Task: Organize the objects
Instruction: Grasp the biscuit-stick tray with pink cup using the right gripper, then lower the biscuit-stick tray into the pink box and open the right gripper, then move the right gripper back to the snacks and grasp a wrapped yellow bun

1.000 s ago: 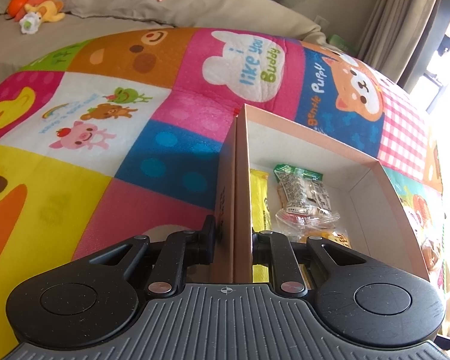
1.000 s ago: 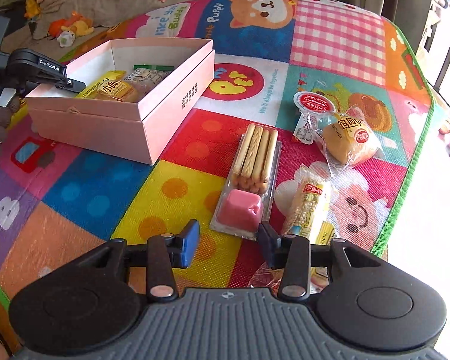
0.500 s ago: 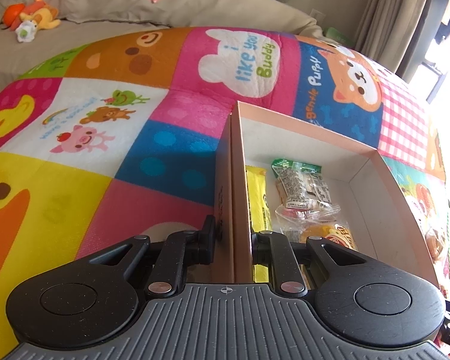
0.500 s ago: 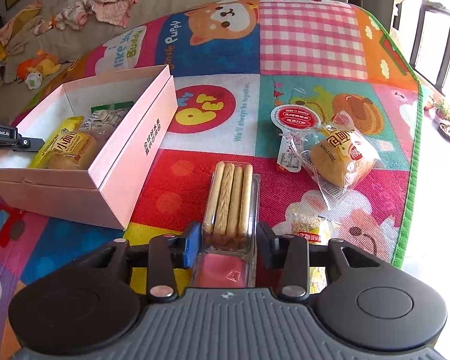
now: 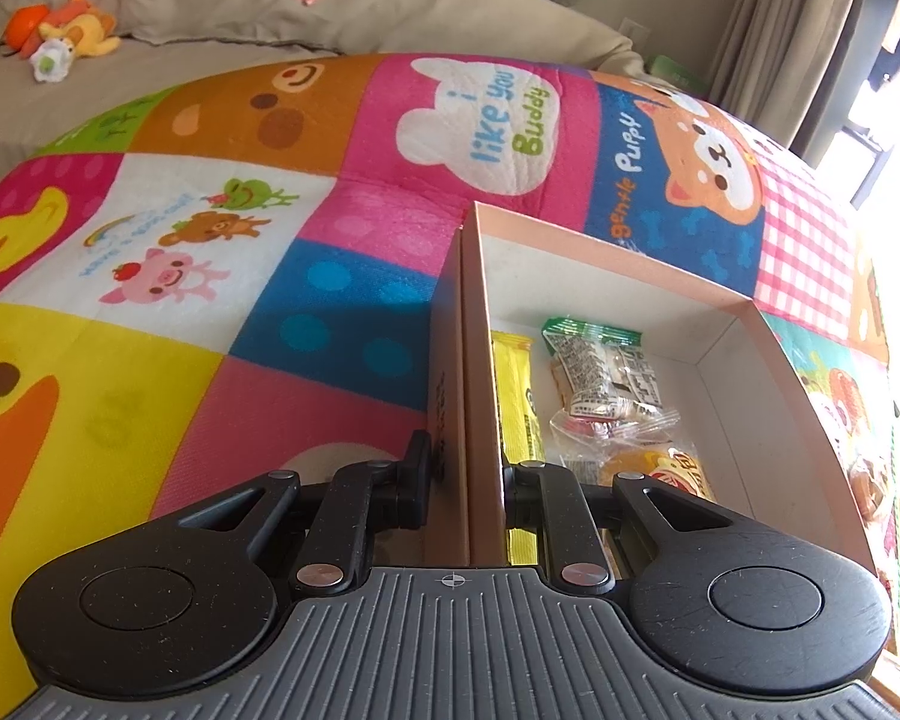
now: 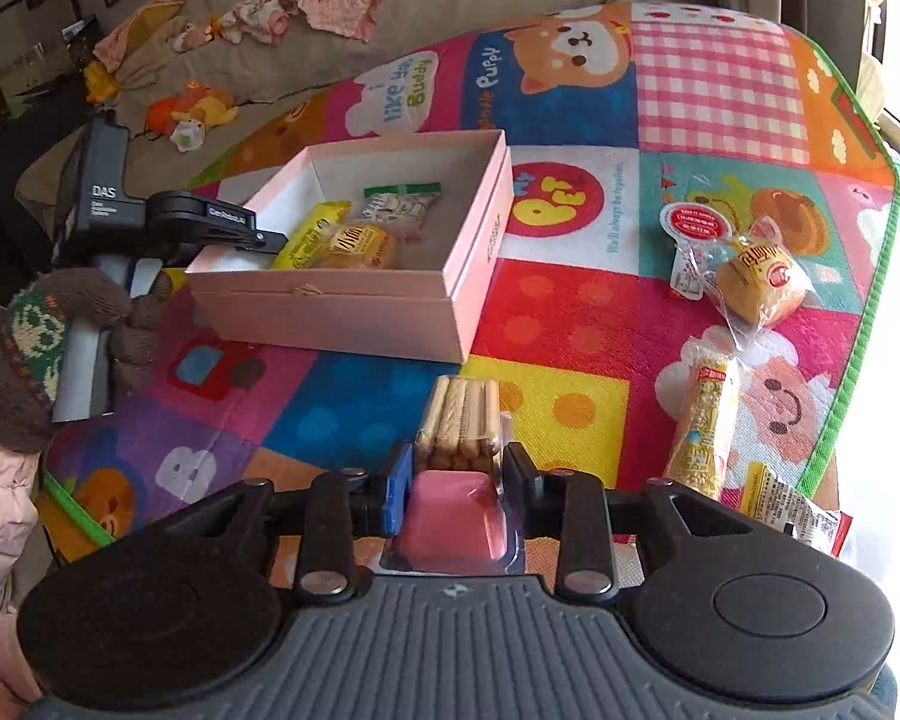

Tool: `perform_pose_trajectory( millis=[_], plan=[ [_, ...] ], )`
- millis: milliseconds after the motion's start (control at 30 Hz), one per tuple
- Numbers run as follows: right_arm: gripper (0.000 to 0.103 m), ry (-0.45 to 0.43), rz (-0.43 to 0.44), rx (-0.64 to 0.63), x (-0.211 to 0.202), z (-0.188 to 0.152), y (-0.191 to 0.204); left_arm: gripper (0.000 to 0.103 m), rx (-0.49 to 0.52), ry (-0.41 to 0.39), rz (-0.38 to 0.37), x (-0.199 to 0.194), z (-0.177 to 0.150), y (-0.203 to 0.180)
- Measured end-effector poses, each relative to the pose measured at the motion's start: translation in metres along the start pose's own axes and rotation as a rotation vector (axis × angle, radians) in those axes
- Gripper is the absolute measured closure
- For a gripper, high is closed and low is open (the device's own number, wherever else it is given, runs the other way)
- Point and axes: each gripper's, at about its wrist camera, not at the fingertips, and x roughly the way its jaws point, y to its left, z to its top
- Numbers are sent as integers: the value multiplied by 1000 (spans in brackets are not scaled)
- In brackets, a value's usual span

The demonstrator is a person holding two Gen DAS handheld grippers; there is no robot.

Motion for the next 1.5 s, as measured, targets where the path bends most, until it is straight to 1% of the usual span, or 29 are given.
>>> perform_pose_trajectory(
  millis=[133, 267, 333, 500, 533, 600, 633, 667, 733, 767, 833, 867, 1000, 1067, 1200, 1267, 1367, 1500],
  plan=[
    [71, -60, 47, -39, -17, 17, 17, 84, 1, 1, -1, 0, 0, 0],
    [71, -73, 69, -50, -20, 31, 26, 83, -1, 0, -4, 0, -1, 0],
    [71, -94, 83, -57, -21, 38, 29, 83, 0, 0, -3, 0, -1, 0],
    [71, -182, 75, -51, -18, 68, 33, 83, -1, 1, -4, 0, -1, 1],
    [71, -201, 65, -45, -15, 76, 34, 83, -3, 1, -4, -1, -1, 0],
    [71, -276, 14, -28, -9, 93, 36, 83, -3, 1, -4, 0, -2, 0],
    [70, -319, -10, -25, -6, 100, 36, 83, -3, 1, -4, -1, -2, 0],
    [63, -352, -22, -22, 0, 108, 36, 83, -3, 1, -5, -1, -2, 0],
    [55, -345, -27, 3, 13, 119, 32, 83, -1, 0, -5, -1, -1, 1],
    [55, -336, -28, 19, 16, 119, 30, 83, 0, 0, -7, 0, -2, 0],
    [55, -316, -23, 21, 22, 112, 25, 82, -2, 1, -9, -1, -2, 0],
    [52, -312, -36, 17, 22, 106, 23, 82, -3, 0, -10, -1, -3, 0],
    [40, -283, -134, 7, 15, 65, 2, 82, -5, -3, -12, -2, -4, 0],
    [31, -259, -180, 19, 11, 44, -12, 82, -6, -5, -9, -2, -4, -1],
    [23, -193, -281, 70, 9, 0, -40, 82, -13, -8, -5, -3, -5, -1],
    [20, -173, -311, 100, 11, -18, -49, 82, -13, -7, -3, -3, -5, -1],
    [18, -159, -329, 148, 16, -35, -57, 82, -5, -5, 0, -3, -5, -1],
    [17, -150, -311, 207, 25, -44, -65, 82, -4, -4, 1, -4, -6, -1]
  ],
)
